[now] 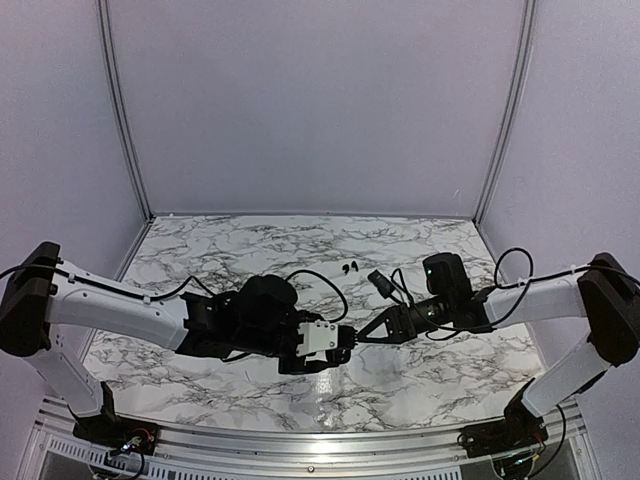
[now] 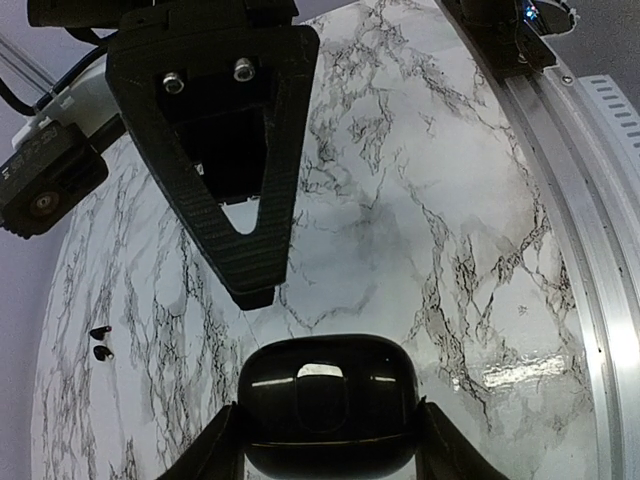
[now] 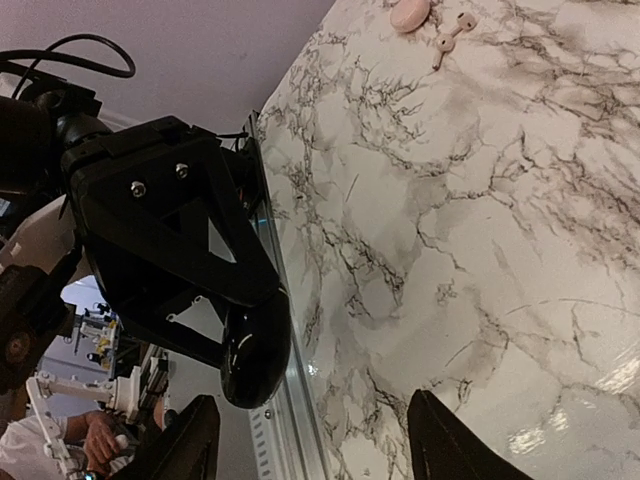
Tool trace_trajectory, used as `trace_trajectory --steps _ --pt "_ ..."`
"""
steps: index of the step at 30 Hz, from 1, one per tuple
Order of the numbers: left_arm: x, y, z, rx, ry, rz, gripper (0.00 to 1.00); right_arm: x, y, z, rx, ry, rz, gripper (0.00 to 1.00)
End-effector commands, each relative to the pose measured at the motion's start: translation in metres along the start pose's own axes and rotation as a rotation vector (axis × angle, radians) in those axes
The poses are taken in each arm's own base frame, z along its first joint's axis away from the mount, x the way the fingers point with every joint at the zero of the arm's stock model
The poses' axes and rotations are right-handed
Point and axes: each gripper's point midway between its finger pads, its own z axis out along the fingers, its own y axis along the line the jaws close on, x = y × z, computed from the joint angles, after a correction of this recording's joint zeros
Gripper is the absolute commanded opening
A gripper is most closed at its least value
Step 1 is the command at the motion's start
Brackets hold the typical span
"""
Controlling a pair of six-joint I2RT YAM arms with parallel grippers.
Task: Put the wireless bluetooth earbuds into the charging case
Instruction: Pass from the left arm to the right
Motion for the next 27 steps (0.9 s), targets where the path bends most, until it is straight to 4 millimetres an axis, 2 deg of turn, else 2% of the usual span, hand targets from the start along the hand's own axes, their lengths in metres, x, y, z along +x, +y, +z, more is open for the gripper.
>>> trace_trajectory --steps 1,7,13,22,27 --pt "-0.013 0.0 -0.003 -0.032 -0.021 0.07 0.38 -0.001 0.019 0.007 -0.056 0.035 -0.033 0.63" --pt "-0.016 -0.009 0.002 -0.01 -0.02 0.1 0.37 0.008 0.031 0.018 -0.096 0.078 -0.043 0.56" --pt "-0.022 -0.015 0.003 0.001 -0.029 0.136 0.37 0.014 0.032 0.025 -0.121 0.104 -0.028 0.46" --pt "-0.021 -0.023 0.006 0.027 -0.026 0.167 0.36 0.021 0.042 0.037 -0.174 0.153 -0.037 0.4" --pt "-0.018 -0.023 0.006 0.026 -0.016 0.181 0.35 0.025 0.04 0.04 -0.176 0.169 -0.029 0.3"
